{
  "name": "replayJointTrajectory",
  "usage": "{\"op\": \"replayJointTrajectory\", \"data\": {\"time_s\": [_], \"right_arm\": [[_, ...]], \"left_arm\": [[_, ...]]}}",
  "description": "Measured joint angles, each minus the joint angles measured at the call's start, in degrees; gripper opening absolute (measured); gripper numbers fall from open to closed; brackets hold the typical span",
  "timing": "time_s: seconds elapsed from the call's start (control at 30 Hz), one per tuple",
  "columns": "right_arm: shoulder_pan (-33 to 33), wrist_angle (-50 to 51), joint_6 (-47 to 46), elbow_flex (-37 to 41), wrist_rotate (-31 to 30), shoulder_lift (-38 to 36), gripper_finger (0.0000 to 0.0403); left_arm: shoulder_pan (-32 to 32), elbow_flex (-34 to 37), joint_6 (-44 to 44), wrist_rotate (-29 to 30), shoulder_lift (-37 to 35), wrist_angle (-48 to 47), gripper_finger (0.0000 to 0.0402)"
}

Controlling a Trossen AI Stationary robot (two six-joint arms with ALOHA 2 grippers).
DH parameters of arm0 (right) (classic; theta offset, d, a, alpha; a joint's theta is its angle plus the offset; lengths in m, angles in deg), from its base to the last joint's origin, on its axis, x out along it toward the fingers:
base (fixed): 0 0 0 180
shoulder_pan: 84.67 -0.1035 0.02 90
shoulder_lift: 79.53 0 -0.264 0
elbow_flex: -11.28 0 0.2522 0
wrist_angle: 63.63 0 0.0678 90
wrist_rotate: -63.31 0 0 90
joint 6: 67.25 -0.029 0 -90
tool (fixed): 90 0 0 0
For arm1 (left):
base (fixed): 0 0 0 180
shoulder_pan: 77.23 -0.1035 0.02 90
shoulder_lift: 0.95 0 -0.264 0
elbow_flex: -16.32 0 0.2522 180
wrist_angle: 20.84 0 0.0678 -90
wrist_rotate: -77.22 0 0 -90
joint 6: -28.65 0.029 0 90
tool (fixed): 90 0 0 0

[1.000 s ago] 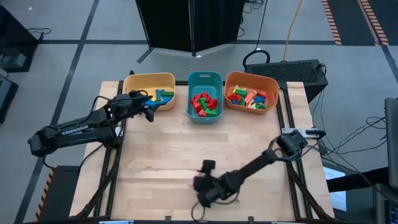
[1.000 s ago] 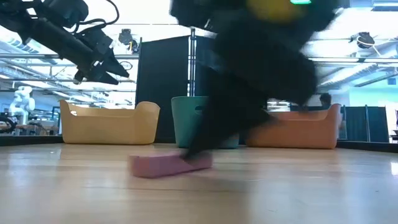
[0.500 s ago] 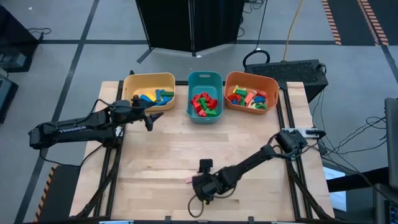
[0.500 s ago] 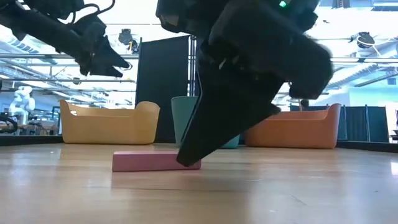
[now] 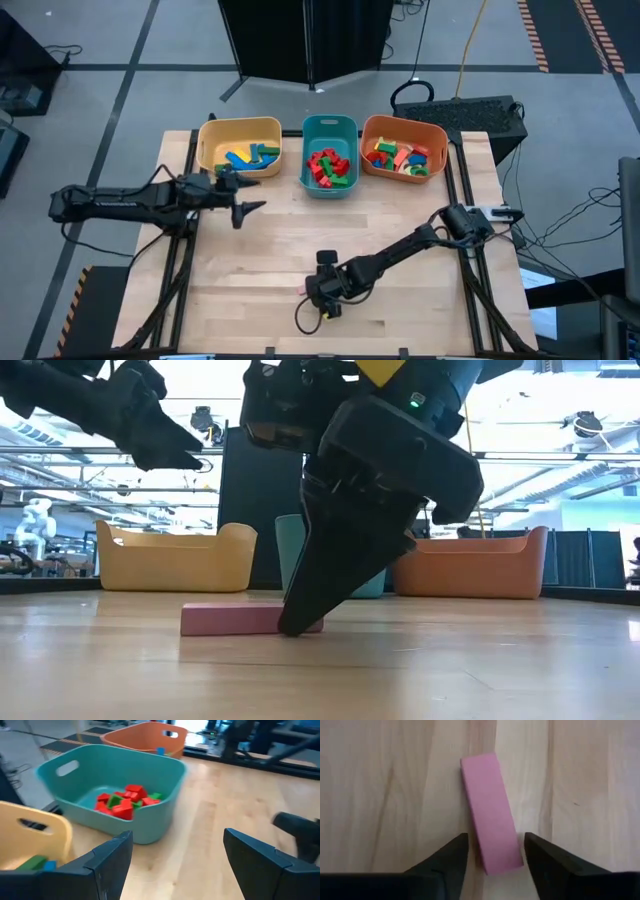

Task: Sort blocks by size
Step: Put the pink rectangle block into the yellow bin

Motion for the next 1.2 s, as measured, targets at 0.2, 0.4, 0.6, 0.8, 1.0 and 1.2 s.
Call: {"op": "replayJointTrajectory", "data": {"time_s": [0.2, 0.4, 0.6, 0.8, 1.0, 1.2], "right_arm": [[0.01, -0.01, 0.06, 0.01, 0.52, 0.00, 0.0100], [0.17, 0.09, 0.24, 0.01, -0.21, 0.00, 0.0078], [0.84, -0.07, 0.34, 0.04, -1.25, 0.00, 0.0078], [1.37, 1.15, 0.50, 0.21, -5.48, -0.82, 0.0078], [1.54, 1.76, 0.59, 0.19, -13.38, -2.86, 0.0078], [1.60, 1.56, 0.24, 0.15, -20.79, -3.88, 0.0078]], "left_arm": [[6.57, 0.00, 2.74, 1.62, 0.00, 0.03, 0.0296], [12.90, 0.00, 6.67, 6.86, 0.00, 0.04, 0.0281], [18.33, 0.00, 7.14, 9.50, 0.02, 0.04, 0.0272], [22.89, -0.26, 7.17, 13.70, 0.09, -0.17, 0.0272], [26.86, -2.92, 7.14, 13.86, 0.57, 0.17, 0.0272], [29.08, -3.89, 7.09, 16.23, 3.59, 1.24, 0.0272]]}}
